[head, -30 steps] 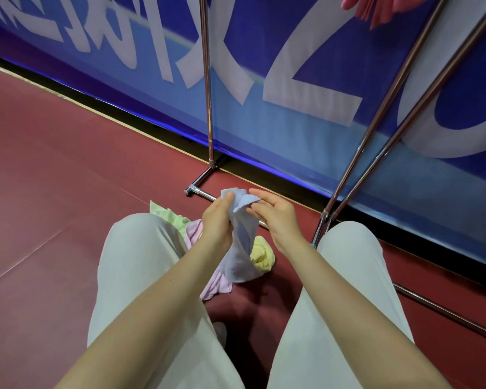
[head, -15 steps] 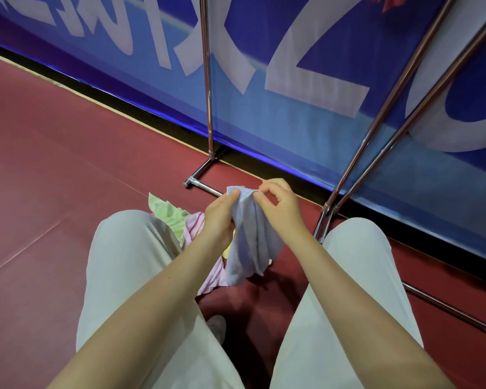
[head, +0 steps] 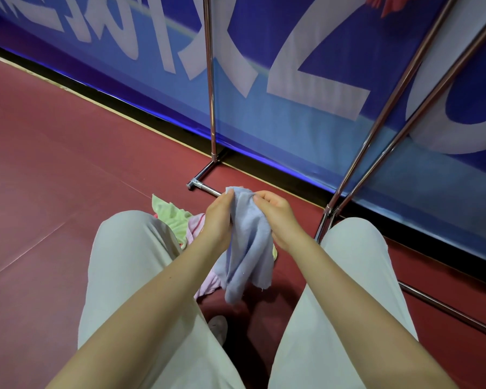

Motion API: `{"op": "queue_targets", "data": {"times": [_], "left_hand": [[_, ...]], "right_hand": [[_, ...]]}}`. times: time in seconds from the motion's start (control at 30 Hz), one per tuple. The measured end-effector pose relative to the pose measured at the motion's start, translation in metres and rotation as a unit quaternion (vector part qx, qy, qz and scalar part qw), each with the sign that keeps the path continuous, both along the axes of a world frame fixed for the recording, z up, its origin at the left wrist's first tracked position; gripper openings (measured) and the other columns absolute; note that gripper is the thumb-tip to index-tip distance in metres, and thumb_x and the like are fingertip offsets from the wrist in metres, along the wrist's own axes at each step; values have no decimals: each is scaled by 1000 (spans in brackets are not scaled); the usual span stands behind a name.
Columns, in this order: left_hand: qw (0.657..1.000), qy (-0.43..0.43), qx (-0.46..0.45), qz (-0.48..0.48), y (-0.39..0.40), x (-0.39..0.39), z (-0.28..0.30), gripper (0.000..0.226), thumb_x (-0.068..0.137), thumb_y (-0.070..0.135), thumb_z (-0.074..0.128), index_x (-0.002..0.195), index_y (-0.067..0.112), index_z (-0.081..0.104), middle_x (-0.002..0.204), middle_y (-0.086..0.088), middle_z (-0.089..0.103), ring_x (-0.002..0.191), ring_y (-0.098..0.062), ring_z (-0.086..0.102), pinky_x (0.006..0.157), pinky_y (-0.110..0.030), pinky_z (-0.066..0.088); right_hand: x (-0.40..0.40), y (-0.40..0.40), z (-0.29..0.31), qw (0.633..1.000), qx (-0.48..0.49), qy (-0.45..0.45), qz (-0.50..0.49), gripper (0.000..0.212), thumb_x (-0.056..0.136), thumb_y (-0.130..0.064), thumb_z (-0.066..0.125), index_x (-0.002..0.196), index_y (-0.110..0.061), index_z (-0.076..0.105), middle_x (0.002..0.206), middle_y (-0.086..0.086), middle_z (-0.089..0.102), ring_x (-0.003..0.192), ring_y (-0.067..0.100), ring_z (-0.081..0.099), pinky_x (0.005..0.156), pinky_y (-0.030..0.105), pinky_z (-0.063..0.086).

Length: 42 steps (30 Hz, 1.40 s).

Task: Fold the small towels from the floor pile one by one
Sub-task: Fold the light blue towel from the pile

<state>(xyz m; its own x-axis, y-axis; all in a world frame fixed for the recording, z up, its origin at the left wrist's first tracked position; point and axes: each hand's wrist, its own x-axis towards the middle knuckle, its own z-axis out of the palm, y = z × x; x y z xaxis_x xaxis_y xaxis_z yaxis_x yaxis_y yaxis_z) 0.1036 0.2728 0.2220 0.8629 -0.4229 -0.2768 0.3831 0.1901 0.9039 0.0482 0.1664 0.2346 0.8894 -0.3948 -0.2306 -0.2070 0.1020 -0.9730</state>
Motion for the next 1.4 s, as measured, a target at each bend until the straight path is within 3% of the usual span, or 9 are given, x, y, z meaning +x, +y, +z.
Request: {"op": "queue_targets", "data": {"times": [0.2,0.37,0.47,0.6,0.73,1.03,1.13,1.23,1.4], "left_hand": [[999,25,-36,9,-8,-3,-3,25,99,21,47,88,13,68,76,1,66,72,-8,63,60,-16,50],[998,48,-37,-20,-14,-5,-5,31,96,23,48,96,-2,66,94,-13,62,91,-17,57,76,-22,46],[995,75,-58,-29,-19,-8,-3,31,101,16,42,82,6,64,75,-2,65,75,-7,62,65,-14,51],[995,75,-58,-28,-25,-8,-9,24,102,24,44,106,4,58,86,-3,61,78,-7,62,66,-17,52],[995,78,-59,-33,-30,-10,-13,27,103,28,43,101,11,64,79,3,66,78,-4,63,69,-16,50],[1000,17,10,-4,-34,-18,-14,30,101,26,47,113,3,64,134,-7,59,125,-12,54,95,-20,43],[999,32,0,20,-31,-16,-9,21,103,17,41,105,18,63,123,-5,63,104,-6,63,83,-17,48],[999,-9,5,42,-27,-13,-1,24,102,14,41,107,12,65,102,-1,70,87,-3,68,75,-15,51],[986,-122,83,83,-7,0,12,24,100,20,46,99,17,71,98,-1,71,98,-18,65,90,-32,52]], "right_hand": [[1,3,2,999,24,-30,-13,16,89,-22,62,74,-23,68,86,7,67,84,17,61,86,37,49],[2,-2,-1,993,-92,-38,-66,12,92,-19,59,86,-9,65,88,7,68,85,13,62,79,28,52],[3,-3,-4,990,-103,-44,-90,15,93,-16,57,93,-3,65,91,9,69,86,14,64,75,25,52],[6,-1,-9,989,-81,-34,-120,13,93,-16,57,93,-7,65,87,5,67,86,16,64,74,27,53],[7,0,-13,987,-59,-34,-144,12,92,-15,57,90,-5,64,82,1,65,80,11,61,65,16,50],[6,3,-14,990,-1,-10,-144,12,92,-19,59,84,-13,64,80,1,66,75,11,61,65,20,50],[5,7,-10,992,33,-11,-117,15,94,-15,54,82,-16,64,80,0,66,72,10,61,61,17,48],[3,2,-9,997,-21,-30,-71,14,93,-12,55,80,-17,61,78,-3,63,71,8,58,63,17,47],[-4,-4,-17,987,-151,-54,10,13,90,-15,60,78,-10,58,66,-6,50,65,10,44,63,26,38]]}}
